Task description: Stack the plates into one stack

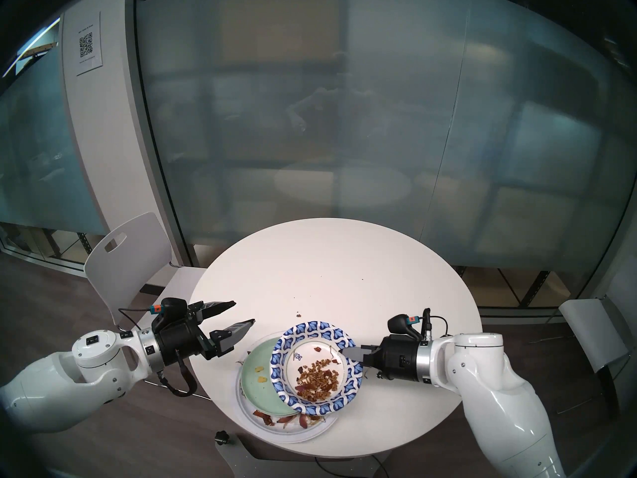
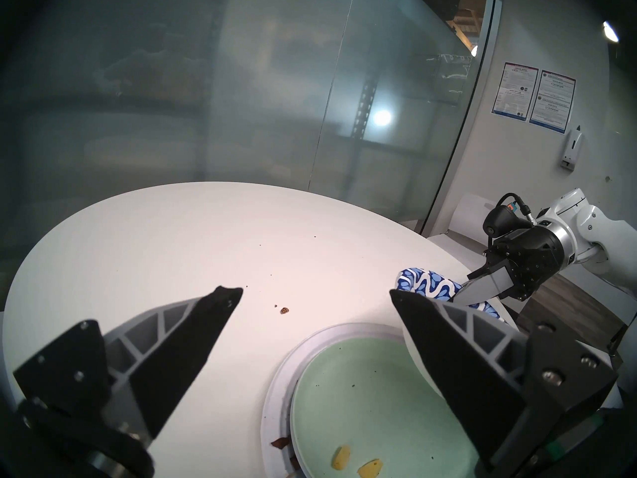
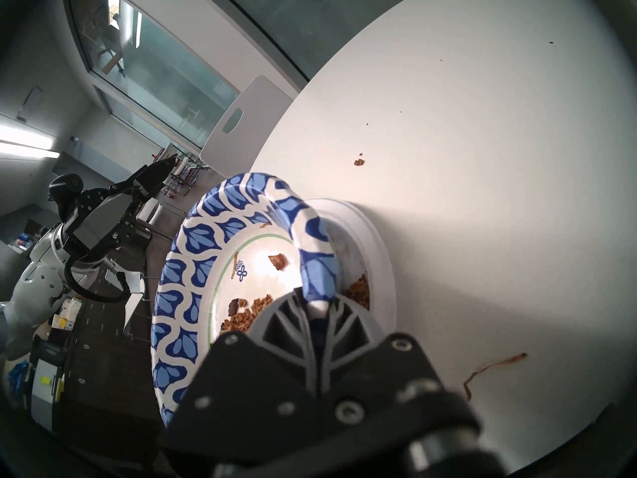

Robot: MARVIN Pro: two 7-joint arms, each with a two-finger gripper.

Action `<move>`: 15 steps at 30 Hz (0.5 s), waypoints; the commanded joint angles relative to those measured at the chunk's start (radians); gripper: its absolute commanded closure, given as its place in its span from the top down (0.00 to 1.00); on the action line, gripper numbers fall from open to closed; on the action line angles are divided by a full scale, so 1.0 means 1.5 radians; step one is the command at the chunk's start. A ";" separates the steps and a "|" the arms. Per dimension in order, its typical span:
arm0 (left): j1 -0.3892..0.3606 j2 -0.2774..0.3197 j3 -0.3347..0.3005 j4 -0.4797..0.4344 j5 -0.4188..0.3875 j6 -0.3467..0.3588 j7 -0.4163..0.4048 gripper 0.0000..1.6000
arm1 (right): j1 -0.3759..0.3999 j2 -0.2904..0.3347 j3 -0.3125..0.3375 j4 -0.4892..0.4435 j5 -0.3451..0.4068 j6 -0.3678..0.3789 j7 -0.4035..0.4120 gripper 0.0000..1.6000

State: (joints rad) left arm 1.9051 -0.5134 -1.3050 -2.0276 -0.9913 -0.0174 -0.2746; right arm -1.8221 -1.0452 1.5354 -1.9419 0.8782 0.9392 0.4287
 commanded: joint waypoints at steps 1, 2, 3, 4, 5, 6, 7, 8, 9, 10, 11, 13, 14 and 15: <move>-0.003 -0.001 -0.004 -0.011 0.000 -0.005 -0.001 1.00 | 0.071 -0.033 -0.042 0.017 -0.010 0.001 -0.010 0.00; -0.003 -0.001 -0.004 -0.011 0.000 -0.005 -0.001 1.00 | 0.091 -0.042 -0.059 0.032 -0.014 0.005 -0.015 0.00; -0.004 -0.001 -0.004 -0.011 0.000 -0.005 -0.001 1.00 | 0.081 -0.048 -0.058 0.028 -0.017 0.000 -0.017 0.00; -0.004 -0.001 -0.004 -0.011 0.000 -0.005 -0.001 1.00 | 0.109 -0.050 -0.074 0.046 -0.019 0.010 -0.018 0.00; -0.004 -0.001 -0.004 -0.011 0.000 -0.005 -0.001 1.00 | 0.092 -0.058 -0.068 0.038 -0.024 0.002 -0.022 0.00; -0.004 0.000 -0.004 -0.011 0.000 -0.005 -0.001 1.00 | 0.111 -0.060 -0.079 0.051 -0.026 0.008 -0.021 0.00; -0.004 0.000 -0.004 -0.011 0.000 -0.005 -0.001 1.00 | 0.120 -0.063 -0.085 0.057 -0.029 0.011 -0.022 0.00; -0.004 0.000 -0.004 -0.011 0.000 -0.005 -0.001 1.00 | 0.120 -0.067 -0.086 0.058 -0.031 0.010 -0.022 0.00; -0.004 0.000 -0.004 -0.011 0.000 -0.005 -0.001 1.00 | 0.126 -0.072 -0.091 0.065 -0.035 0.012 -0.022 0.00; -0.004 0.000 -0.004 -0.011 0.000 -0.005 -0.001 1.00 | 0.129 -0.076 -0.093 0.068 -0.038 0.013 -0.022 0.00; -0.004 0.000 -0.004 -0.011 0.000 -0.005 -0.001 1.00 | 0.129 -0.076 -0.093 0.068 -0.038 0.013 -0.022 0.00; -0.004 0.000 -0.004 -0.011 0.000 -0.006 -0.001 1.00 | 0.153 -0.084 -0.110 0.084 -0.046 0.014 -0.019 0.00; -0.004 0.000 -0.003 -0.011 0.000 -0.006 -0.001 1.00 | 0.155 -0.088 -0.111 0.086 -0.049 0.014 -0.018 0.00; -0.004 0.000 -0.003 -0.011 0.000 -0.006 -0.001 1.00 | 0.163 -0.090 -0.117 0.091 -0.052 0.014 -0.016 0.00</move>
State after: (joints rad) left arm 1.9035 -0.5125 -1.3034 -2.0276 -0.9924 -0.0174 -0.2746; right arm -1.6777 -1.1283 1.3942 -1.8146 0.8114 0.9595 0.3836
